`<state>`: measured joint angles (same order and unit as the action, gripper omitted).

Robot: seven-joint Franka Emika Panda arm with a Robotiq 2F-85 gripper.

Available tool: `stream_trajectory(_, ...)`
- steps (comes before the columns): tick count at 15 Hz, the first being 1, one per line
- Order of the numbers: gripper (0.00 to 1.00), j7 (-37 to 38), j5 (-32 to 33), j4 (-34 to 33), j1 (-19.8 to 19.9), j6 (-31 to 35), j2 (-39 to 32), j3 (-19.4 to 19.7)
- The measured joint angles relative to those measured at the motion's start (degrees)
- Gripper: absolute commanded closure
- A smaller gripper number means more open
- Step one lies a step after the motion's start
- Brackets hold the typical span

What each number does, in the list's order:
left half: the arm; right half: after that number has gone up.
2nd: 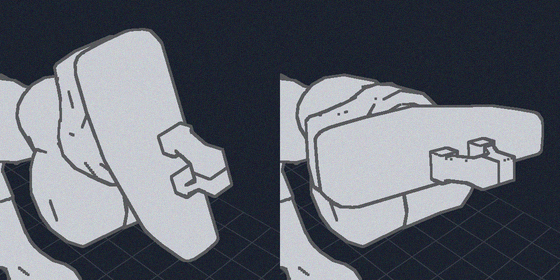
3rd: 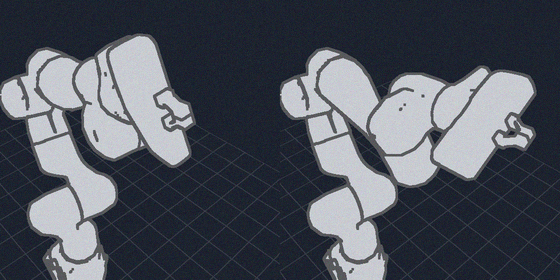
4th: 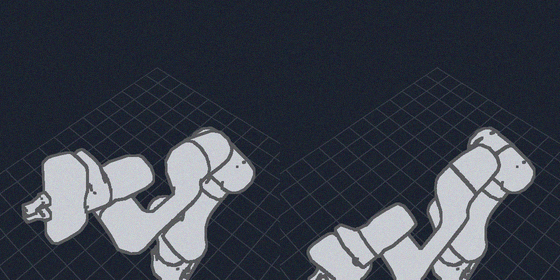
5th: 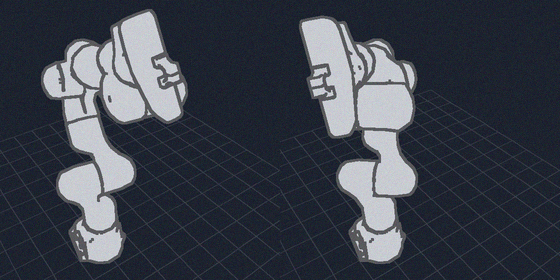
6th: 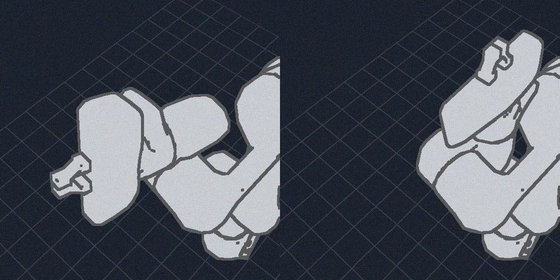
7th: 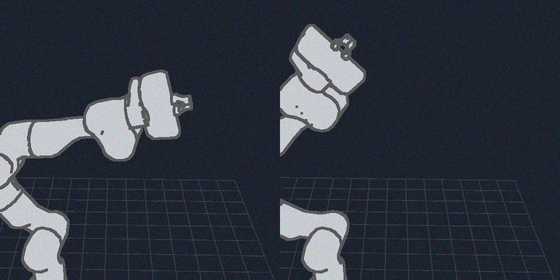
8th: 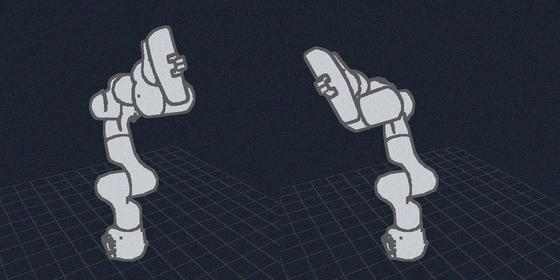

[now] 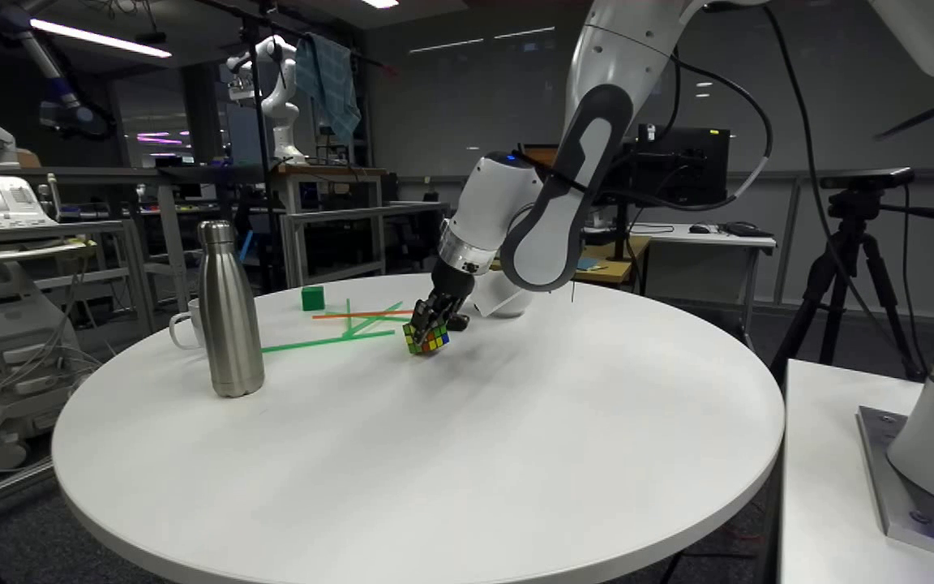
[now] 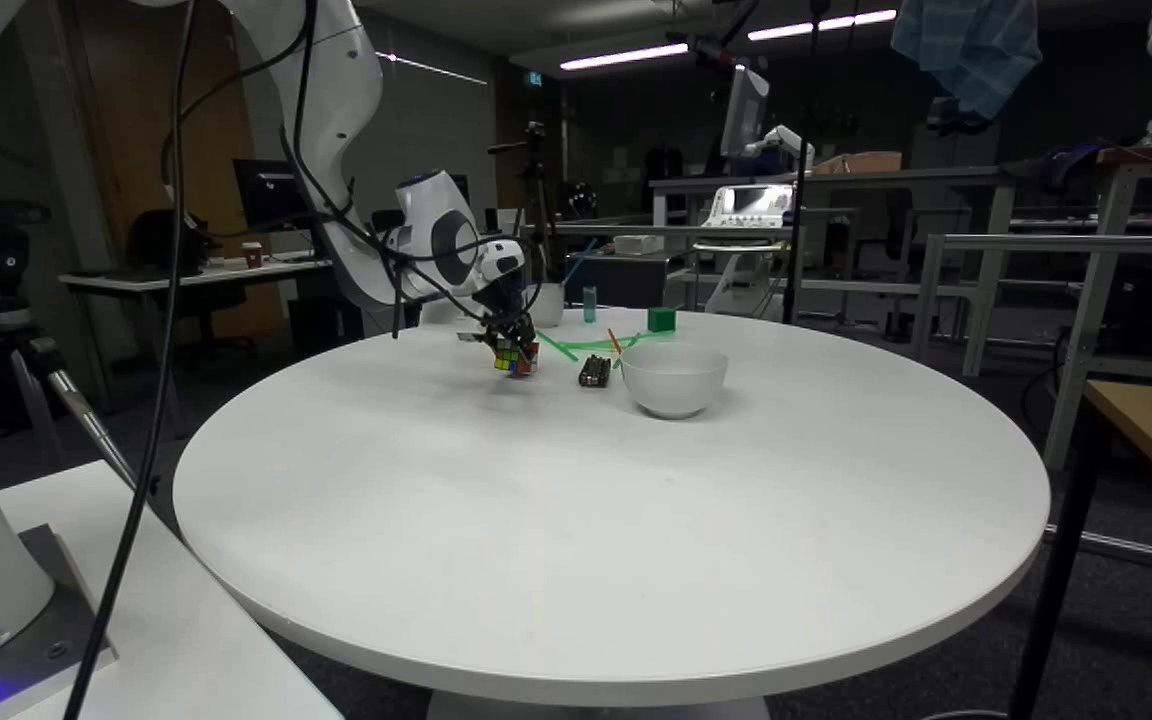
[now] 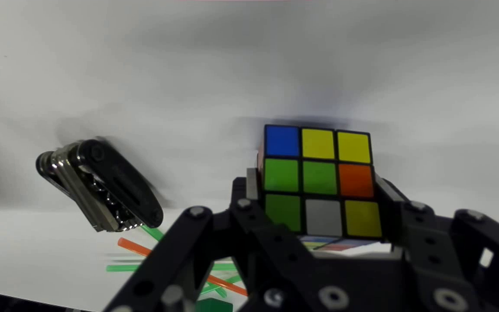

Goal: Place the Rubik's cube in the middle of the table

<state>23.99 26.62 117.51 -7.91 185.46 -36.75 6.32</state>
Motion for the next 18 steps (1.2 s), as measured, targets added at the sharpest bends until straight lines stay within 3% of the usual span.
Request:
stream_trajectory(1,0.4,0.0,0.0,0.0,0.0,0.0,0.0,0.0)
stream_trajectory(2,0.65,0.0,0.0,0.0,0.0,0.0,0.0,0.0)
stream_trajectory(5,0.65,0.0,0.0,0.0,-0.28,0.35,-0.11,0.38)
stream_trajectory(12,0.65,0.04,-3.3,-0.03,-8.1,13.39,-2.72,10.12)
stream_trajectory(18,0.65,-0.04,-5.41,-2.62,-8.84,13.03,-3.38,9.59)
